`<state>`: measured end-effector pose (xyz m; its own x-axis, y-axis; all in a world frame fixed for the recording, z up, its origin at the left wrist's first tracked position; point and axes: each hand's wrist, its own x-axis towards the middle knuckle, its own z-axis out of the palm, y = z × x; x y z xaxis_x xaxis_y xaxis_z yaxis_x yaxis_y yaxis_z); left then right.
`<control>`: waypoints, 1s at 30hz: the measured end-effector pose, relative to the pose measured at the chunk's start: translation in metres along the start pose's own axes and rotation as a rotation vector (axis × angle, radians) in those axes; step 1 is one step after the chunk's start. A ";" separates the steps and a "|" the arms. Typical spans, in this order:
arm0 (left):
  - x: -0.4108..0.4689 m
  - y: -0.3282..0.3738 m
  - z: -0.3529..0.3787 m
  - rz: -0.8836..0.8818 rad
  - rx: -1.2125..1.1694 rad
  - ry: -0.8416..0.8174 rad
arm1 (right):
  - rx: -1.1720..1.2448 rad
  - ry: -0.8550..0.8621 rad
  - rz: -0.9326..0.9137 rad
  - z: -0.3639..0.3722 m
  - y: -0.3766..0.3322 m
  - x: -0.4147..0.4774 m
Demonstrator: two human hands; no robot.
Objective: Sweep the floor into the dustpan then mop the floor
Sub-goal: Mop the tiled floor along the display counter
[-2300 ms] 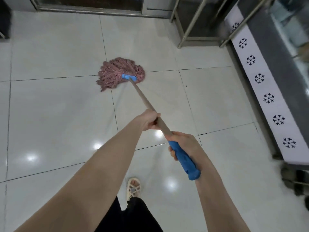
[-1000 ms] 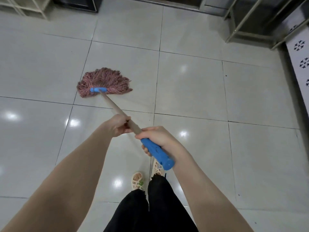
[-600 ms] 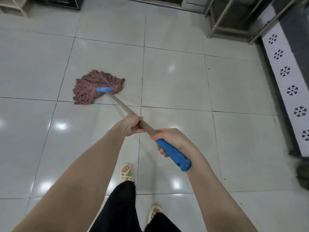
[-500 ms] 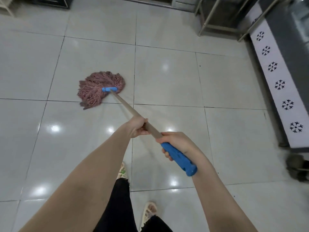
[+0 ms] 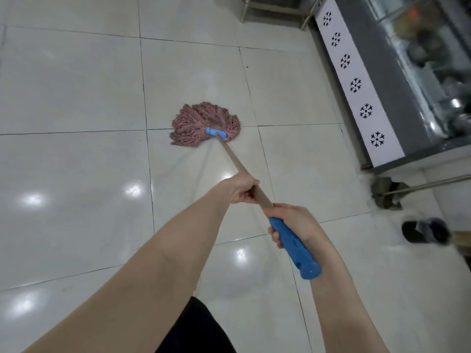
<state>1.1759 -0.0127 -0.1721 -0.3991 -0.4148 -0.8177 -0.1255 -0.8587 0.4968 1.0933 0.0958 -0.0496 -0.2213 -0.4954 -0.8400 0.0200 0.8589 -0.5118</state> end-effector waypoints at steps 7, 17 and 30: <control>-0.030 -0.033 0.004 0.010 -0.031 0.013 | 0.026 -0.053 -0.009 -0.001 0.031 -0.023; -0.136 -0.133 -0.124 0.073 -0.124 0.249 | -0.089 -0.335 -0.023 0.120 0.092 -0.075; -0.258 -0.299 -0.229 0.040 -0.317 0.434 | -0.288 -0.535 -0.026 0.243 0.214 -0.136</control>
<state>1.5245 0.2817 -0.1765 0.0222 -0.4777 -0.8783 0.1894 -0.8605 0.4728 1.3644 0.3152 -0.0880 0.3038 -0.4496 -0.8400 -0.2598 0.8091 -0.5271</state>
